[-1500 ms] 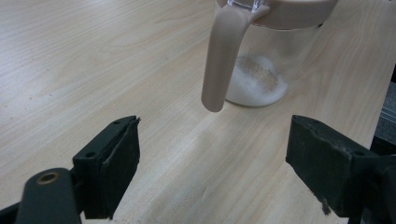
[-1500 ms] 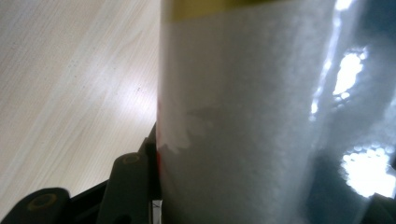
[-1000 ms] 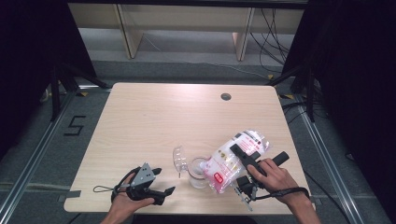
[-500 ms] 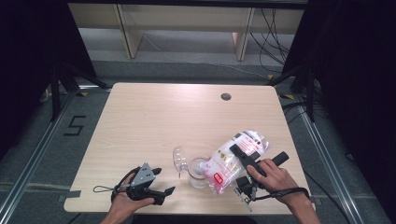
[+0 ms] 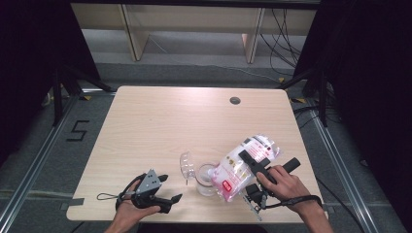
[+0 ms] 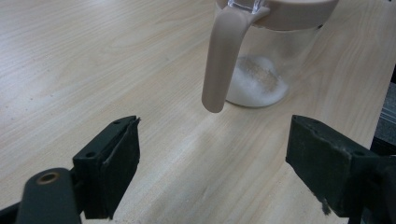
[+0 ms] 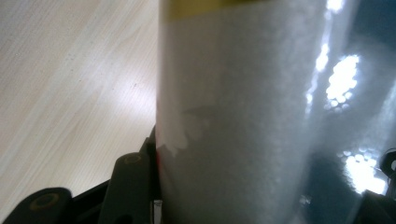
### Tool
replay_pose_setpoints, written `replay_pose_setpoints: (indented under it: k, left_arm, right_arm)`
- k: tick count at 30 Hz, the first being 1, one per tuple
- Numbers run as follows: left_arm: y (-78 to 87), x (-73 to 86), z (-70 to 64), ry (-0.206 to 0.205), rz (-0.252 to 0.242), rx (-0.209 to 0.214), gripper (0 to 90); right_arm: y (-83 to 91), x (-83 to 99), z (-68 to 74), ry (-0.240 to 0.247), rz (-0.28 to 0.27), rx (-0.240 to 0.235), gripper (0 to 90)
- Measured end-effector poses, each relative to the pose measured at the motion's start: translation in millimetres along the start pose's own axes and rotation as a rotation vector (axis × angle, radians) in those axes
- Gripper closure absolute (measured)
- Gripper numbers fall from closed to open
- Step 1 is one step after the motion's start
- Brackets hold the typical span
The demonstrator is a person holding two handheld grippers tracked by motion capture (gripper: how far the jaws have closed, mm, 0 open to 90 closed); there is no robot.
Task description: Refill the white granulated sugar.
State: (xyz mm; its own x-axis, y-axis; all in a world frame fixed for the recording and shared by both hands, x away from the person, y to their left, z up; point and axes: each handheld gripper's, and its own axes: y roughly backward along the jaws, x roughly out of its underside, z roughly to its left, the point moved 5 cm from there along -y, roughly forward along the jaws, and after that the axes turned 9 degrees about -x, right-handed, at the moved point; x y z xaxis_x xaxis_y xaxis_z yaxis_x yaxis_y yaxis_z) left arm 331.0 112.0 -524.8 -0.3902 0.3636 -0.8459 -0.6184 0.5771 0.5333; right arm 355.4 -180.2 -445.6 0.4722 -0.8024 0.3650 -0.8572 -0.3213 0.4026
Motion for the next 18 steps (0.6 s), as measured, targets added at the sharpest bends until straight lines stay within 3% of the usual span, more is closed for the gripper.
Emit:
replay_pose_setpoints:
  k: [18]
  left_arm:
    - [0.2,0.2,0.1,-0.011,0.004,-0.001,17.1]
  right_arm:
    - [0.9,0.5,-0.6,0.005,0.002,-0.001,54.7]
